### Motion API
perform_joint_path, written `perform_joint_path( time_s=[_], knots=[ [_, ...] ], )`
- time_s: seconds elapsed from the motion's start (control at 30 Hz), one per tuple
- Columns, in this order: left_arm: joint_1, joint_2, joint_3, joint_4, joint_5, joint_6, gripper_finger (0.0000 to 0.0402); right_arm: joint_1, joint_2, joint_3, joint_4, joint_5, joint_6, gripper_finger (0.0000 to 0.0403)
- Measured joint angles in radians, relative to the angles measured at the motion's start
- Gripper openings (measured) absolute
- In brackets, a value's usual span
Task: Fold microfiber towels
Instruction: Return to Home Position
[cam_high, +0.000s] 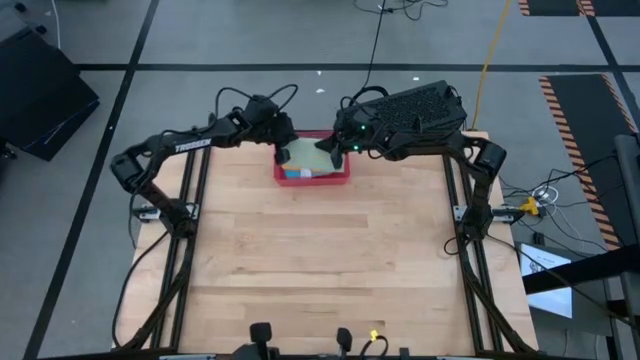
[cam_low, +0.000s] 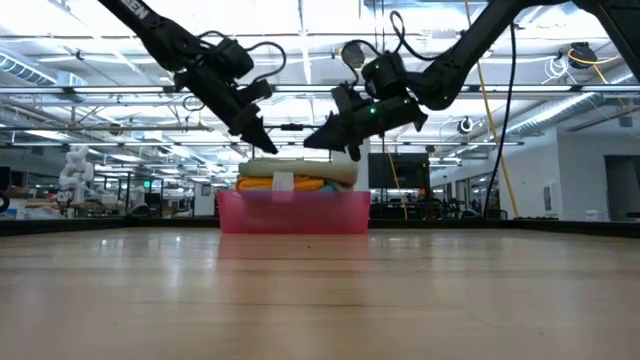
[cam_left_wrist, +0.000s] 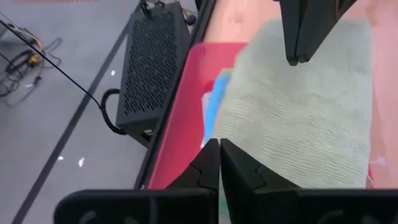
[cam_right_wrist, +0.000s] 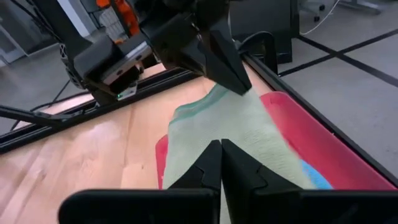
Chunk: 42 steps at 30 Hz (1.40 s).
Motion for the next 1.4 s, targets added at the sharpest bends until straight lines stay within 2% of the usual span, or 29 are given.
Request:
perform_joint_path(
  time_s=[0.2,0.4,0.53,0.7,0.77,0.9,1.1,1.27,1.4],
  knots=[
    [-0.001,-0.032,0.000,0.004,0.001,-0.015,0.0003,0.001,-0.023,0.000,-0.020,0.000,-0.017,0.0000],
    [-0.013,-0.065,0.000,-0.014,0.001,-0.025,0.0017,0.022,-0.061,0.000,-0.087,-0.003,-0.066,0.0000],
    [-0.044,-0.167,0.002,-0.078,0.002,-0.075,0.0007,0.062,-0.171,-0.008,-0.261,0.023,-0.174,0.0000],
    [-0.150,-0.323,0.000,-0.156,-0.002,-0.126,0.0006,0.142,-0.347,-0.118,-0.284,0.158,-0.264,0.0000],
    [-0.213,-0.388,-0.022,-0.155,-0.045,-0.150,0.0005,0.177,-0.426,-0.175,-0.269,0.225,-0.282,0.0000],
    [-0.352,-0.492,-0.100,-0.129,-0.201,-0.212,0.0004,0.259,-0.564,-0.295,-0.218,0.361,-0.316,0.0000],
    [-0.556,-0.616,-0.258,-0.008,-0.418,-0.311,0.0003,0.390,-0.716,-0.497,-0.074,0.514,-0.357,0.0000],
    [-0.717,-0.660,-0.367,0.089,-0.620,-0.355,0.0006,0.464,-0.789,-0.657,0.054,0.554,-0.357,0.0000],
    [-0.804,-0.666,-0.421,0.131,-0.705,-0.368,0.0007,0.493,-0.810,-0.759,0.169,0.555,-0.361,0.0000]
  ],
)
